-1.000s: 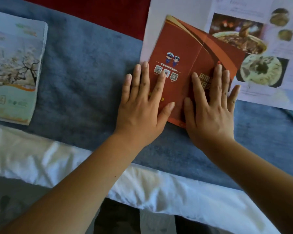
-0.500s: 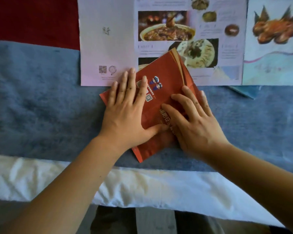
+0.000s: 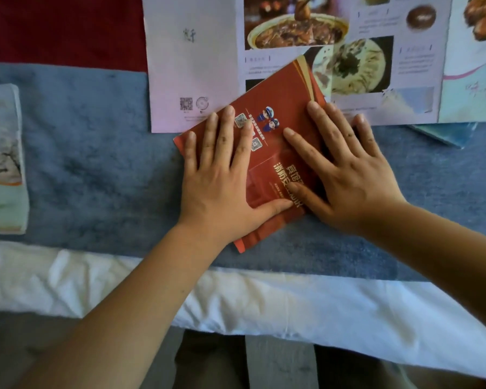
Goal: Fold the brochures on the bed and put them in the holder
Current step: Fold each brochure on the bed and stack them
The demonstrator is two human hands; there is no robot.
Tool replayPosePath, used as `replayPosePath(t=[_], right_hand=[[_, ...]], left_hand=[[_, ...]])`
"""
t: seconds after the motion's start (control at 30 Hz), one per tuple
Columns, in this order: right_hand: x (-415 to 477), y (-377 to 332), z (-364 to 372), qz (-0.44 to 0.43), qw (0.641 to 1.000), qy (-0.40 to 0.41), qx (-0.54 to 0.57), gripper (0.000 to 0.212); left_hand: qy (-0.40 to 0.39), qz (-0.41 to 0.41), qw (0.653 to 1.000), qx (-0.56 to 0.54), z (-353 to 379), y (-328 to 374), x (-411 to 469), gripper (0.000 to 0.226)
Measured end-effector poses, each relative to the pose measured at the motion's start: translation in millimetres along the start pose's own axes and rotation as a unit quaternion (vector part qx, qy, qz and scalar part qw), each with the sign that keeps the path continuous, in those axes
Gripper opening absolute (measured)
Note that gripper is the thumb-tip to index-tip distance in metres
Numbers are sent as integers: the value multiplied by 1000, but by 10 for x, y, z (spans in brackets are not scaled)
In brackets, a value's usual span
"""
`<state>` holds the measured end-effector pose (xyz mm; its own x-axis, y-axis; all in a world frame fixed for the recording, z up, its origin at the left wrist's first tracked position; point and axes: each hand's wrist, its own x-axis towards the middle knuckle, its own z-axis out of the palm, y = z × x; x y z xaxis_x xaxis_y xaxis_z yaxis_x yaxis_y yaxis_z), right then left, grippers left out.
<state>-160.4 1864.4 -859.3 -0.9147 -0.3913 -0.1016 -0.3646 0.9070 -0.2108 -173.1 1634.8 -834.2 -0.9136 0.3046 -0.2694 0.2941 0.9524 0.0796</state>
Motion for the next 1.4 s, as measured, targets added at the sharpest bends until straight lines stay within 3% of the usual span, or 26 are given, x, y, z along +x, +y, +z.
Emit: replayPosePath(t=[0.17, 0.47, 0.63, 0.93, 1.13, 1.3, 1.4], right_hand=[[54, 45, -24, -12, 999, 12, 44, 79], [255, -39, -82, 2, 999, 40, 10, 86], [340, -246, -208, 56, 995, 82, 0, 79], [245, -590, -361, 260, 957, 71, 104, 69], [229, -674, -347, 220, 949, 63, 216, 64], [324, -688, -461, 142, 939, 74, 303, 67], [405, -748, -566, 93, 948, 92, 291, 61]], left_hand=[[22, 9, 999, -28, 14, -67, 22, 131], [70, -13, 995, -64, -68, -221, 119, 119], [24, -52, 996, -72, -191, -244, 143, 114], [-7, -100, 981, -169, -382, 14, -1, 103], [-1, -69, 964, -256, -463, 6, 12, 87], [-4, -76, 929, -361, -587, -87, 15, 62], [13, -101, 852, -514, -630, -86, 4, 48]])
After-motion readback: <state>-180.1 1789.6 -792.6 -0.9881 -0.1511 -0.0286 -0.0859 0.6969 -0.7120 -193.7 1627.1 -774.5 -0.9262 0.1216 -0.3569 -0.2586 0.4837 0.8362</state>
